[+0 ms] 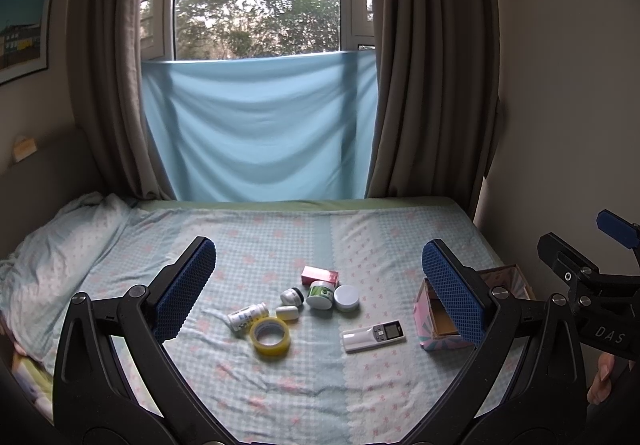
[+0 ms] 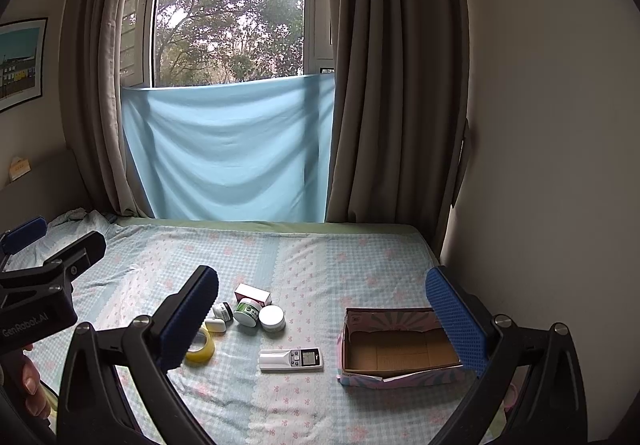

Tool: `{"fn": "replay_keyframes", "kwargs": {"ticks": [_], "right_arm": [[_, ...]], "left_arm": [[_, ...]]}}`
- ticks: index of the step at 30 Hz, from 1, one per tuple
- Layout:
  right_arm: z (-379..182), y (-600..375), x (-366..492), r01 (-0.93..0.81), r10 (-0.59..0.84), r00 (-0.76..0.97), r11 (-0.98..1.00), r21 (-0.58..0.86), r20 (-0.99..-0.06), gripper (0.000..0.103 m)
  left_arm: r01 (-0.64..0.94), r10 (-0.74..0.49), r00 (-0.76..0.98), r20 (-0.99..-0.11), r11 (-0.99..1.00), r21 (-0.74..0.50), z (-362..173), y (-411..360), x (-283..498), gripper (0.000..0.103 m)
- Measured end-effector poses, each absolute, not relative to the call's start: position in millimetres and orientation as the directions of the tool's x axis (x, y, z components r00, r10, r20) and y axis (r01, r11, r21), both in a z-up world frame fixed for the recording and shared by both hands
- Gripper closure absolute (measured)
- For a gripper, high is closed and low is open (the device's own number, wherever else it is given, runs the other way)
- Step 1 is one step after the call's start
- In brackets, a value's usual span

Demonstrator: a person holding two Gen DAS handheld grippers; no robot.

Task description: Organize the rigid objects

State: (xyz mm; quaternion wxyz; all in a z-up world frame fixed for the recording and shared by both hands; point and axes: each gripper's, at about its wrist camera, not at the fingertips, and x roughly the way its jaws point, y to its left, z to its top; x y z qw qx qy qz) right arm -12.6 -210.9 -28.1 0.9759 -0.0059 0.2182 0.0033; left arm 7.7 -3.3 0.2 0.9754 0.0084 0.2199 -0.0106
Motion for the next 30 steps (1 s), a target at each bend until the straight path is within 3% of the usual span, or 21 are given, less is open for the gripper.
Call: {"fn": "replay_keyframes", "kwargs": {"ticks": [11,21,30], "right_arm": [[-34,-201,10,-0.049,0.046,0.884,0.999,0.006,-0.466,0.0],[-74,-163,77,-0.056,0.074,0.814,0.997,0.05,-0.576,0.0],[-135,-119,144,-0.04,0.052,0.727,0.999,0.033,-0.685,0.0]], "left_arm": [[-0.036,0.038,0.881,-0.471,0.999,0.012,-9,29,25,0.001],[-0.046,0.06,0.76,-0.648,0.998,0.038,-64,104,94,0.001],[0.02,0.035,0.623,-0.781,0.998,0.062,-145,160,173,0.001]]}}
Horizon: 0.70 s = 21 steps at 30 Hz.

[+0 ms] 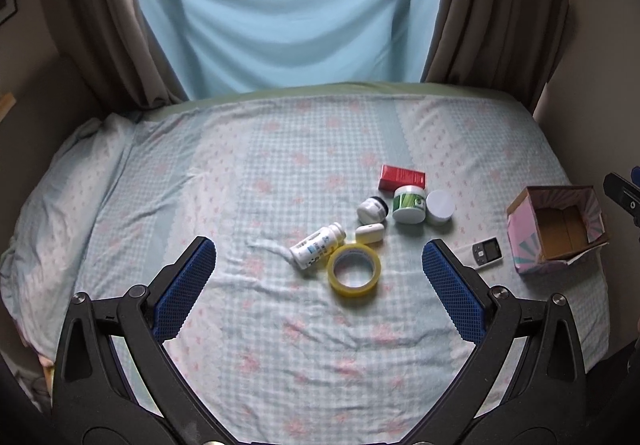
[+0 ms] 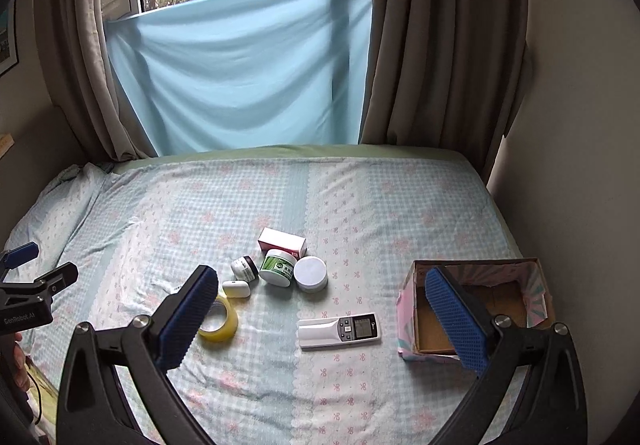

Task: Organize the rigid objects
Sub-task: 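Reach the left tool to the white vitamin bottle while the right tool reaches the white round jar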

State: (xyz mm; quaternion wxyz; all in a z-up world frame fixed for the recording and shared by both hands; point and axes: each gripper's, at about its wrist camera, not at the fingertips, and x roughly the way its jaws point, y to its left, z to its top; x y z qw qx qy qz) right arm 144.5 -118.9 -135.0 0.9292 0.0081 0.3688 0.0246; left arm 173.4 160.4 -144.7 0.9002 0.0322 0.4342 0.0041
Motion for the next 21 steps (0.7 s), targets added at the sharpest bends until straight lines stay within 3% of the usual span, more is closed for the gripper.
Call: {"fn": "replay_keyframes", "kwargs": {"ticks": [11,21], "right_arm": [[-235,-94,223,-0.052,0.031,0.622,0.999,-0.001,-0.782,0.0],[-353,-81,313,-0.211,0.052,0.467,0.976,-0.054,-0.883,0.0]], "left_arm": [[0.253,0.017,0.448,-0.894,0.957,0.145,-286,204,282,0.001],[0.525,0.04,0.262,-0.964,0.832,0.177,-413,201,343,0.001]]}}
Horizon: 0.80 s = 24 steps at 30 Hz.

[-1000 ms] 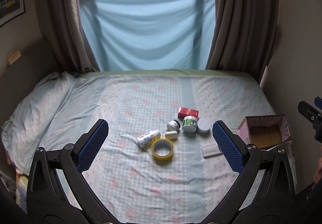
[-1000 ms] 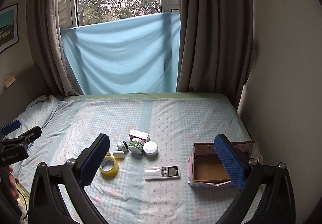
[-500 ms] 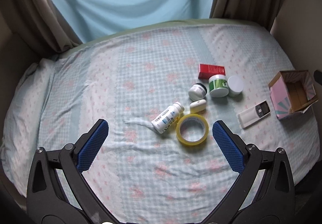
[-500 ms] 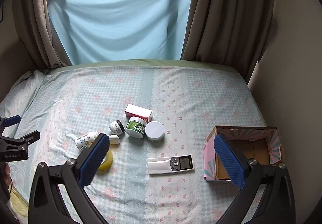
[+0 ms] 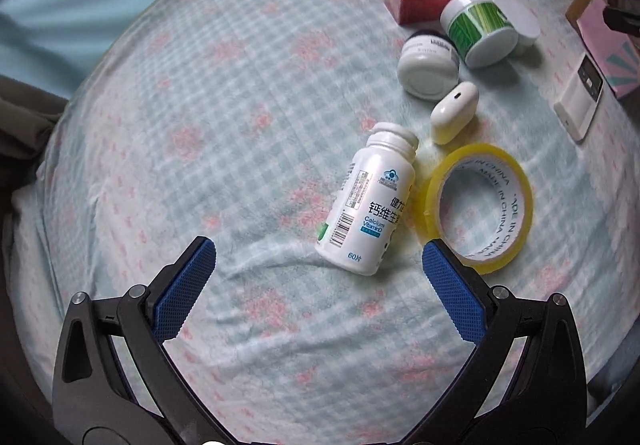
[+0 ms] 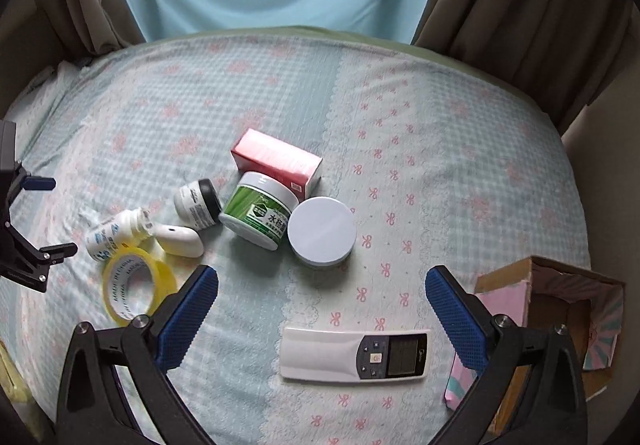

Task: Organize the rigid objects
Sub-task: 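Reach the left tool to the white vitamin bottle while the right tool reaches the white round jar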

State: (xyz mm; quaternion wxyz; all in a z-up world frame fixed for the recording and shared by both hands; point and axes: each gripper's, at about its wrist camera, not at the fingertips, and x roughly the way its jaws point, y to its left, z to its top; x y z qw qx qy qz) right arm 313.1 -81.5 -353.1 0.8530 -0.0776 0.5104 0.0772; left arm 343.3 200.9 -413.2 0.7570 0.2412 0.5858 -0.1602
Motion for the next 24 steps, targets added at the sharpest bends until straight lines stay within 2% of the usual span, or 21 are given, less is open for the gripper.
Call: {"fn": "replay_keyframes", "kwargs": {"ticks": [4,12,17,20,24], "right_arm": [[-393,-81,343,-0.275,0.046,0.392,0.959,-0.07,-0.919,0.0],[-450,-72,385,-0.451,0.037,0.246,0.889,-0.081,-0.969,0.0],[-469,-62,406,-0.574,0.033,0.182,0.815,-0.078,-0.983,0.0],[-480,-52,415,-0.644,0.011,0.126,0.762,-0.073,-0.992,0.007],[-490,-44,423,-0.699,-0.025,0.091,0.71,-0.082,-0.996,0.018]], "left_arm": [[0.581,0.046,0.193,-0.98,0.799,0.152,-451,199,363,0.001],[0.718,0.016,0.099,-0.995,0.691,0.083,-480,180,377,0.001],[0.735,-0.024,0.022,-0.999,0.678,-0.001,-486,178,394,0.01],[0.756,-0.017,-0.023,-1.0,0.654,-0.028,-489,176,406,0.015],[0.771,-0.001,-0.071,-0.997,0.635,-0.056,-494,162,414,0.028]]}}
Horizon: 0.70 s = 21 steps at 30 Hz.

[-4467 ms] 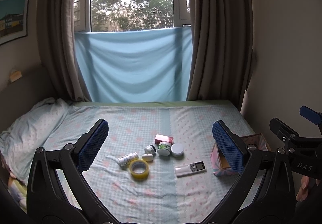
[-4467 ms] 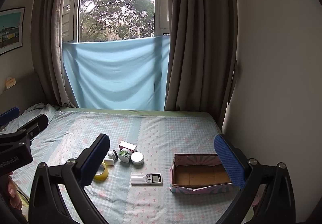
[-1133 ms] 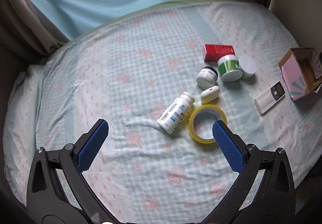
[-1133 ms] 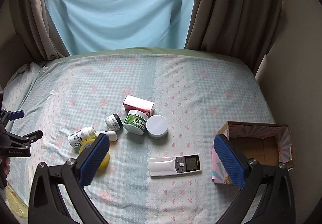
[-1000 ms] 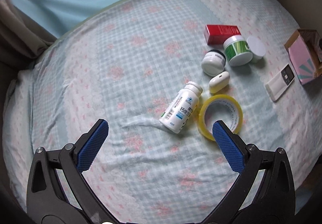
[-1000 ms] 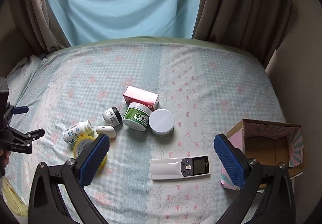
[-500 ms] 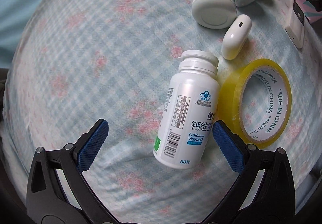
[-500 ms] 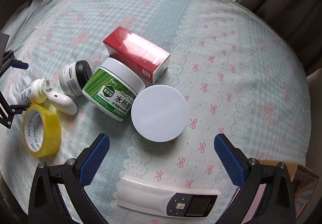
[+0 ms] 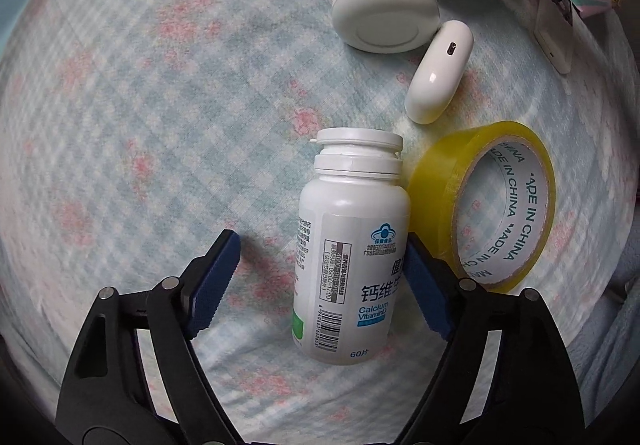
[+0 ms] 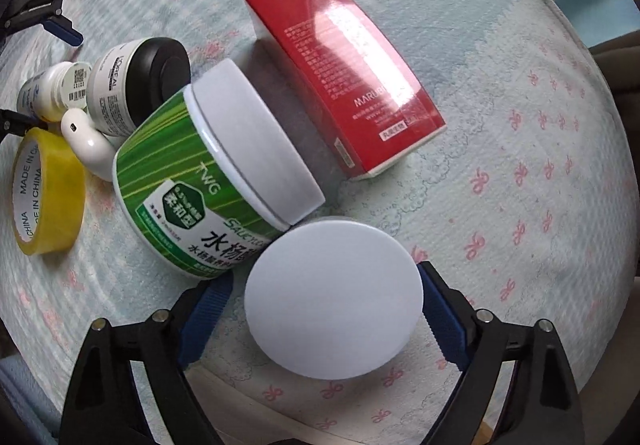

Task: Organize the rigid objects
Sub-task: 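Reach the left tool to the white vitamin bottle while the right tool reaches the white round jar, then close the left tool on the vitamin bottle while the right tool grips the white jar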

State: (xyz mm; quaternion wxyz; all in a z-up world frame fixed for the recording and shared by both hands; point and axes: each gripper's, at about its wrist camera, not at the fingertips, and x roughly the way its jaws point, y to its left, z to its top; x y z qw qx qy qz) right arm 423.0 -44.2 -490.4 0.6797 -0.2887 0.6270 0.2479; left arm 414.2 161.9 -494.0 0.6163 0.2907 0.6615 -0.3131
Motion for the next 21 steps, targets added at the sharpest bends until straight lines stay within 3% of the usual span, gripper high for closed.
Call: {"fn": "replay_keyframes", "kwargs": {"ticks": [6,21], "right_arm": [[-498,-45,436,-0.693,-0.049,0.081,0.715,-0.092,-0.995,0.036],[-468,-66,437,-0.591,-0.037,0.093,0.802,-0.085,-0.995,0.036]], "left_arm": [[0.755,0.003,-0.157,-0.988,0.645,-0.117,-495,141,417,0.055],[0.736,0.017,-0.043,-0.999,0.677,-0.02,-468,145,392,0.056]]}}
